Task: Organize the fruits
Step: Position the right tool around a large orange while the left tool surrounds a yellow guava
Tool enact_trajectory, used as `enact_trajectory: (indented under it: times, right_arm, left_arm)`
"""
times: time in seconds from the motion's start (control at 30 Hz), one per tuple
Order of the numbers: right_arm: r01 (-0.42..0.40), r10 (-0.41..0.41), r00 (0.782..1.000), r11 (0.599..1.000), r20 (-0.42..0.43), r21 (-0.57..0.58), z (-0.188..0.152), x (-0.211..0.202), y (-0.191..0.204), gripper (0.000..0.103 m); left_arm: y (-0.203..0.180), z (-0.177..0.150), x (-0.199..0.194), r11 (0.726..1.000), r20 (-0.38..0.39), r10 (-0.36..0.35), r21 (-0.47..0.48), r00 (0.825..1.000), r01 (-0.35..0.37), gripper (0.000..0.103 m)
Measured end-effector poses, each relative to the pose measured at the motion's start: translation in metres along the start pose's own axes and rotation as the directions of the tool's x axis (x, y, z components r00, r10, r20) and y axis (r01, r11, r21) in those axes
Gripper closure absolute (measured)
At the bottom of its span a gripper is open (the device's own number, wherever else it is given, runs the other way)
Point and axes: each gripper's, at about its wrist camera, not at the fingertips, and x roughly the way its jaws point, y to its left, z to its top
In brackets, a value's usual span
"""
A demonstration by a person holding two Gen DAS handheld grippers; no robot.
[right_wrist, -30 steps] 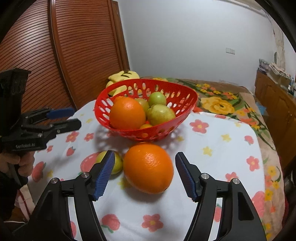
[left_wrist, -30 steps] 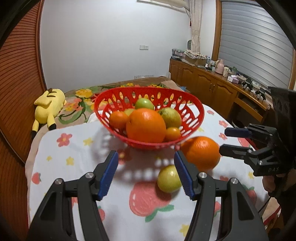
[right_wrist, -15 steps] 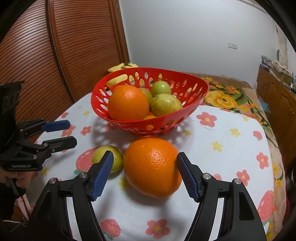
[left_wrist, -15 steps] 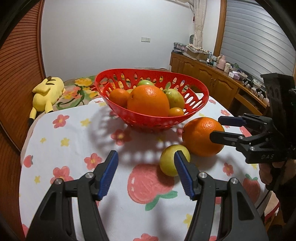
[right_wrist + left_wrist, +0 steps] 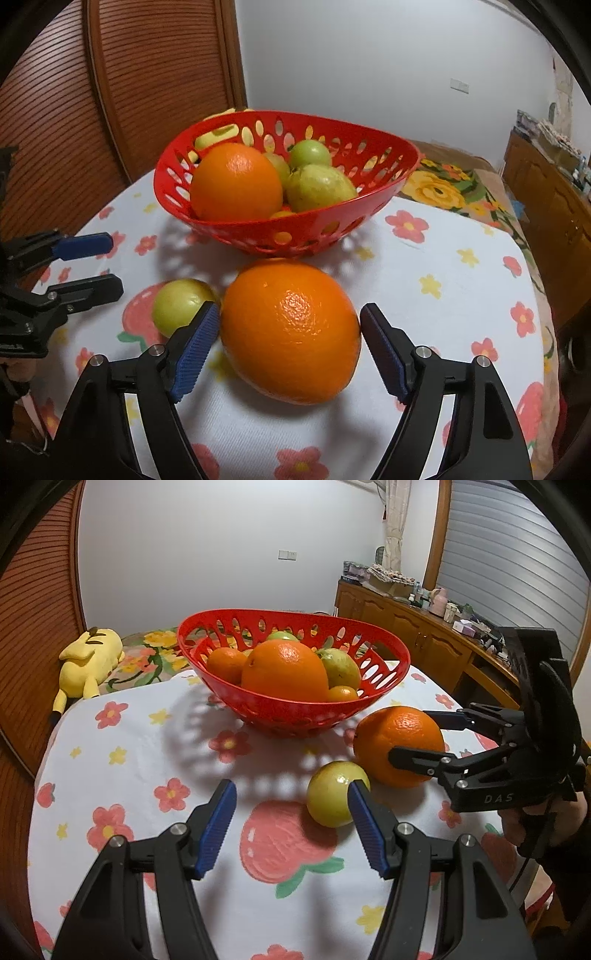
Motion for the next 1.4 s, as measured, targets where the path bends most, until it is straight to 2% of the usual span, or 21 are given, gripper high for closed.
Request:
enact_trajectory:
  times: [0.3, 0.43, 0.7, 1.07, 1.4]
  right_arm:
    - [-0.039, 0.039, 0.998, 0.999, -0.043, 0.002, -0.001, 0.016, 0.005, 0.018]
    - [-0.031, 0.031, 0.999, 0.999, -0.041, -0.015, -0.003, 0.013, 0.008, 0.019]
    - [-0.069, 0.071, 0.996, 0.997, -0.06, 0.032, -0.012, 0.003, -0.005, 0.02]
    - [-0.013, 0.013, 0.999, 1.0, -0.048, 0.016, -0.025, -0.015, -0.014, 0.02]
    - [-0.009, 0.011, 0.999, 0.999, -0.052, 0.034, -0.031, -0.015, -0.02, 0.02]
  left_arm:
    - [-0.007, -0.001, 0.01, 1.0, -0.022, -0.012, 0.006, 1.0, 0.013, 0.041]
    - [-0.014, -0.002, 0.014, 1.0, -0.035, -0.015, 0.011, 0.999, 0.015, 0.041]
    - [-0.024, -0.001, 0.025, 0.999, -0.053, -0.032, 0.022, 0.998, 0.033, 0.041]
    - [-0.034, 0.0, 0.044, 0.999, -0.095, -0.019, 0.044, 0.995, 0.023, 0.041]
    - [-0.041, 0.002, 0.057, 0.998, -0.131, -0.017, 0.056, 0.991, 0.024, 0.041]
